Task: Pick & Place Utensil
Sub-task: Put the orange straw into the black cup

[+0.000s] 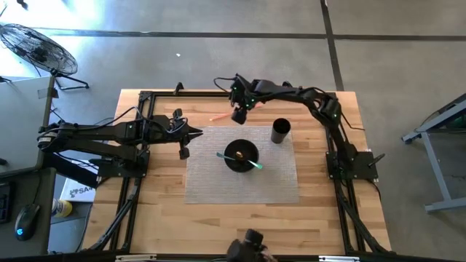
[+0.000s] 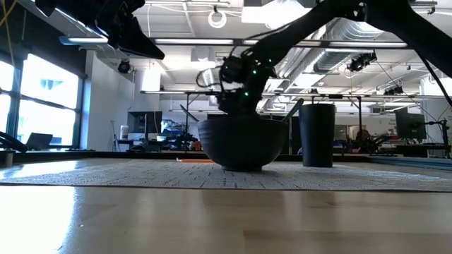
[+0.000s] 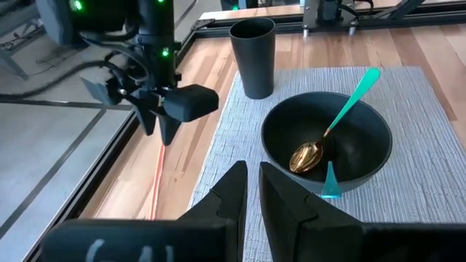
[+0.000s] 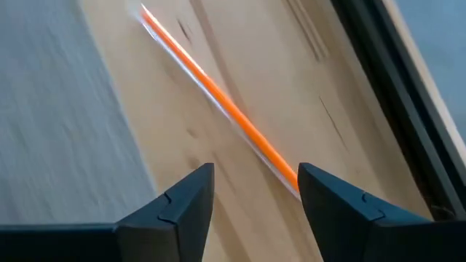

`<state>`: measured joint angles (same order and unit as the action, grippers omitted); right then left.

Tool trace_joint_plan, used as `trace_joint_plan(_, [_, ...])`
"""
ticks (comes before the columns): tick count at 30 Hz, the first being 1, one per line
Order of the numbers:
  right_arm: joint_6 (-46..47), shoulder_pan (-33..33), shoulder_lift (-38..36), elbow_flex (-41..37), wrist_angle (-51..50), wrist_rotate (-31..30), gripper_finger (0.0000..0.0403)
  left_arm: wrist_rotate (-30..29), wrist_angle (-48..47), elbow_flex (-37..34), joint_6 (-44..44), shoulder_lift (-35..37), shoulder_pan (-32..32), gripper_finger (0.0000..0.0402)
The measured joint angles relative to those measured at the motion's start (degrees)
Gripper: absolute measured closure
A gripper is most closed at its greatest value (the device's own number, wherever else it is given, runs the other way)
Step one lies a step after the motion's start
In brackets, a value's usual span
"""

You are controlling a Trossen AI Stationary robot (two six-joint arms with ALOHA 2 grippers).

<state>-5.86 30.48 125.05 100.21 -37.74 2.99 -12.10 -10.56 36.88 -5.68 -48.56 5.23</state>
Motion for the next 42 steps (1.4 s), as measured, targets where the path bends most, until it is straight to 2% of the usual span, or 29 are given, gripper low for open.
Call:
trace_joint_plan(7, [-9.69,3.84,0.00,-6.91,3.20,1.40,0.0210,0.00,-0.01,0.00,0.01,0.00,0.00,0.0367])
trace_joint_plan(13, [-13.80,6.17,0.00,-10.32,6.67,1.36,0.0210,0.00,-0.01,0.00,0.01,0.00,0.00,0.0367])
trace_joint_plan(24, [-18.35,7.02,-0.09,-9.10,7.33,2.14,0.0210,0.02,-0.01,0.00,0.01,0.00,0.00,0.0367])
trace_joint_plan(31, [-21.14,7.36,-0.09,-9.18,1.86,1.95,0.0211,0.02,-0.01,0.00,0.01,0.00,0.00,0.0367])
trace_joint_plan(34, [-23.08,6.77,-0.11,-9.14,0.42,-0.46,0.0211,0.02,-0.01,0.00,0.01,0.00,0.00,0.0367])
trace_joint_plan(38, [-25.32,6.00,-0.13,-9.12,0.29,-2.37,0.0228,0.02,-0.01,0.00,0.01,0.00,0.00,0.0367])
trace_joint_plan(42, [-26.18,5.84,-0.13,-9.12,0.26,-0.81,0.0264,0.02,-0.01,0.00,0.01,0.00,0.00,0.0367])
